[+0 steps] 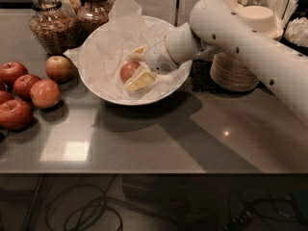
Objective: Pick apple from white bowl
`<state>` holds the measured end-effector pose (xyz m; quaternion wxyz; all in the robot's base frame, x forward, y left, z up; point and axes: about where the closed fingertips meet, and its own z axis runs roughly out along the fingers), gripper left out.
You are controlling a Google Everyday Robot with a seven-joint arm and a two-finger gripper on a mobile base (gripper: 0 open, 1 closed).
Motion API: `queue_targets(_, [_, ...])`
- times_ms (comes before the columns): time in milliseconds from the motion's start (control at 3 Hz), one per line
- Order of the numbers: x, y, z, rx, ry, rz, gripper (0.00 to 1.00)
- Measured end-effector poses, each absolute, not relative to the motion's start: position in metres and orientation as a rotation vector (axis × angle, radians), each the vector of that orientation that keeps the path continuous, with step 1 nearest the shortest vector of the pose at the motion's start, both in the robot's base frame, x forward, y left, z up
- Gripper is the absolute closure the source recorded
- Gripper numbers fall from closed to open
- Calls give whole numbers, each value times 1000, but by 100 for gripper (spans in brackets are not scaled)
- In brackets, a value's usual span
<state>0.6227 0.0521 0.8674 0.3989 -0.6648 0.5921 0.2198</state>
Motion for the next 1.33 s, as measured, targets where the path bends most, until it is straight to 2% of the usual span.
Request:
queue_targets(667, [623, 52, 867, -1683, 1498, 556, 89])
queue_targets(1000, [623, 52, 867, -1683, 1498, 557, 100])
queue_targets(1333, [621, 55, 871, -1682, 1499, 581, 100])
